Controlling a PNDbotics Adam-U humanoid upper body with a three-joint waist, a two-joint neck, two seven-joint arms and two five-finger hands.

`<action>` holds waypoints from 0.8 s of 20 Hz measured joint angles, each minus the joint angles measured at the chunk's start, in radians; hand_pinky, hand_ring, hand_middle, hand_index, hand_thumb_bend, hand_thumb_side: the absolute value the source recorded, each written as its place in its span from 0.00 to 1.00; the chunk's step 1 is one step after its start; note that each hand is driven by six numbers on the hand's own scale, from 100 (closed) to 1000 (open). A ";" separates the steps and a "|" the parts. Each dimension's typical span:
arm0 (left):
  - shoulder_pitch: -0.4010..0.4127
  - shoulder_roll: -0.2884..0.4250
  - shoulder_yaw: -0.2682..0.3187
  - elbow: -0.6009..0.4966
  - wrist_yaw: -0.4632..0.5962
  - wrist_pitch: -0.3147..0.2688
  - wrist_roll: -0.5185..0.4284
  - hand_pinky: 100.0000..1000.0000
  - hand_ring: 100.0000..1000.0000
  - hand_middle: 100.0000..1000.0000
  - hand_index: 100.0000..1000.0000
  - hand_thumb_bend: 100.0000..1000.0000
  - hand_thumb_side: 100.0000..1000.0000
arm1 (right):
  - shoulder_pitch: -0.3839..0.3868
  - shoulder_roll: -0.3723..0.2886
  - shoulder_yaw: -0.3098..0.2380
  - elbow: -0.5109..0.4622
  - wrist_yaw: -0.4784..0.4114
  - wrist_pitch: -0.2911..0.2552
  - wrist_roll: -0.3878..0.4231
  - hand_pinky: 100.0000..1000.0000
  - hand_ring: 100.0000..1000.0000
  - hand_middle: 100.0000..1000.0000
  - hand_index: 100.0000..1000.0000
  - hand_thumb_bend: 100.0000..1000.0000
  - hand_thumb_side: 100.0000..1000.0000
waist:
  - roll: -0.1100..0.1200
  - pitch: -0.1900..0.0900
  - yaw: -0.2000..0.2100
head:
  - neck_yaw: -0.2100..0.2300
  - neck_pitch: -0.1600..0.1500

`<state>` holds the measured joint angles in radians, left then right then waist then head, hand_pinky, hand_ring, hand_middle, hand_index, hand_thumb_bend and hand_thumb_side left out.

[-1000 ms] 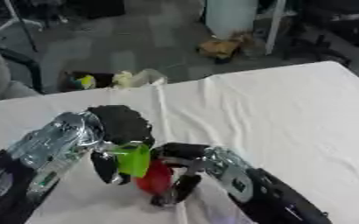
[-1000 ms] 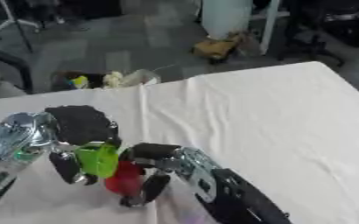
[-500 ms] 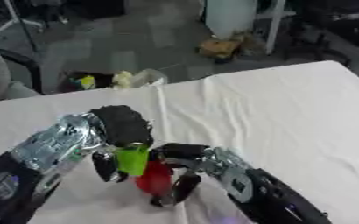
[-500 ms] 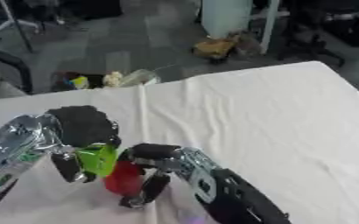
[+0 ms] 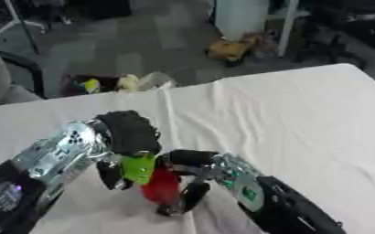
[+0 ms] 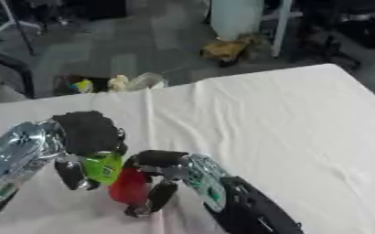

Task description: Pour the contents of one cup into another cup.

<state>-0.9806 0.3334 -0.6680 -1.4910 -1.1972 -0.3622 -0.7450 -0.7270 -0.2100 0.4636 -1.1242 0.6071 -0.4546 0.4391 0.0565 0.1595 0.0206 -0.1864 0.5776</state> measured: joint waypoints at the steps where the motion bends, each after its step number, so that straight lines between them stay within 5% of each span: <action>1: -0.001 0.000 -0.001 -0.004 -0.004 -0.002 0.002 0.00 0.00 0.18 0.58 0.05 0.07 | 0.000 0.000 0.000 0.000 0.000 0.000 0.000 0.83 0.85 0.21 0.64 0.00 0.24 | 0.000 0.000 0.000 | 0.000 0.000; 16: -0.005 0.006 -0.023 -0.024 -0.054 -0.030 0.030 0.00 0.00 0.19 0.58 0.05 0.09 | 0.000 0.000 0.004 0.000 0.000 0.000 0.000 0.83 0.85 0.21 0.64 0.00 0.24 | 0.003 -0.001 0.004 | 0.000 0.000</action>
<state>-0.9855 0.3391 -0.6912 -1.5146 -1.2515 -0.3923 -0.7149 -0.7270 -0.2100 0.4673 -1.1242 0.6071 -0.4542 0.4395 0.0591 0.1583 0.0250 -0.1866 0.5773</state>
